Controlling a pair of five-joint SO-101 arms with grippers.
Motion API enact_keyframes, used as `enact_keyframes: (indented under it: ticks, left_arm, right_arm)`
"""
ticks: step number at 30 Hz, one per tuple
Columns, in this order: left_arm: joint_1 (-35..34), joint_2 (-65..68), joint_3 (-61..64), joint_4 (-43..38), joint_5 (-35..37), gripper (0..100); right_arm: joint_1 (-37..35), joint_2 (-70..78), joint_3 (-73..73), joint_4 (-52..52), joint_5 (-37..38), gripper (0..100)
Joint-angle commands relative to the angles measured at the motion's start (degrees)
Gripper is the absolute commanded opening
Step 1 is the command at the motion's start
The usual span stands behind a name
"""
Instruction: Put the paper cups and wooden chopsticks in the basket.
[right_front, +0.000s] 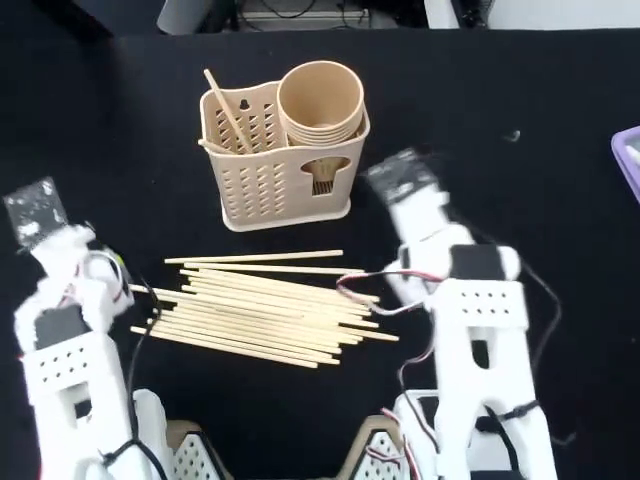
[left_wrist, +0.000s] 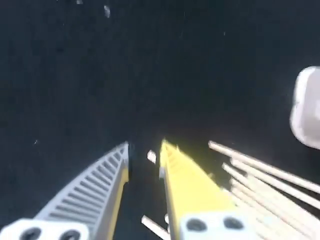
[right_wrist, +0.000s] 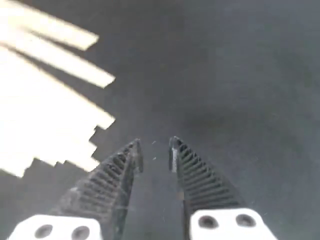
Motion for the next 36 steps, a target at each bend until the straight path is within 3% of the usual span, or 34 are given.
enact_keyframes:
  ticks: [1, 7, 10, 19, 24, 26, 36]
  left_arm:
    - [0.2, -1.1, 7.3, -7.7, 2.5, 11]
    - [0.7, -1.0, 9.3, -8.7, 3.0, 11]
    - [0.7, -1.0, 9.7, -8.8, 3.0, 11]
    - [0.7, -1.0, 10.1, -8.8, 3.0, 11]
    - [0.7, -1.0, 10.2, -8.8, 3.0, 11]
    - [0.7, -1.0, 10.2, -8.8, 3.0, 11]
    - [0.7, -1.0, 10.2, -8.8, 3.0, 11]
  right_arm:
    - [-11.2, -1.0, -2.2, 6.7, 7.4, 10.3]
    - [-28.5, -0.7, 4.7, 1.1, 7.2, 10.3]
    - [-32.6, 1.4, 7.3, -3.3, 4.4, 10.3]
    - [-31.0, 21.6, 6.0, -13.0, 6.8, 10.3]
    - [-31.0, 25.5, 5.2, -13.8, 9.1, 8.7]
    - [-30.7, 24.7, 5.3, -13.7, 9.1, 1.2]
    - [-24.9, 4.3, 3.0, 1.1, 9.3, 1.1]
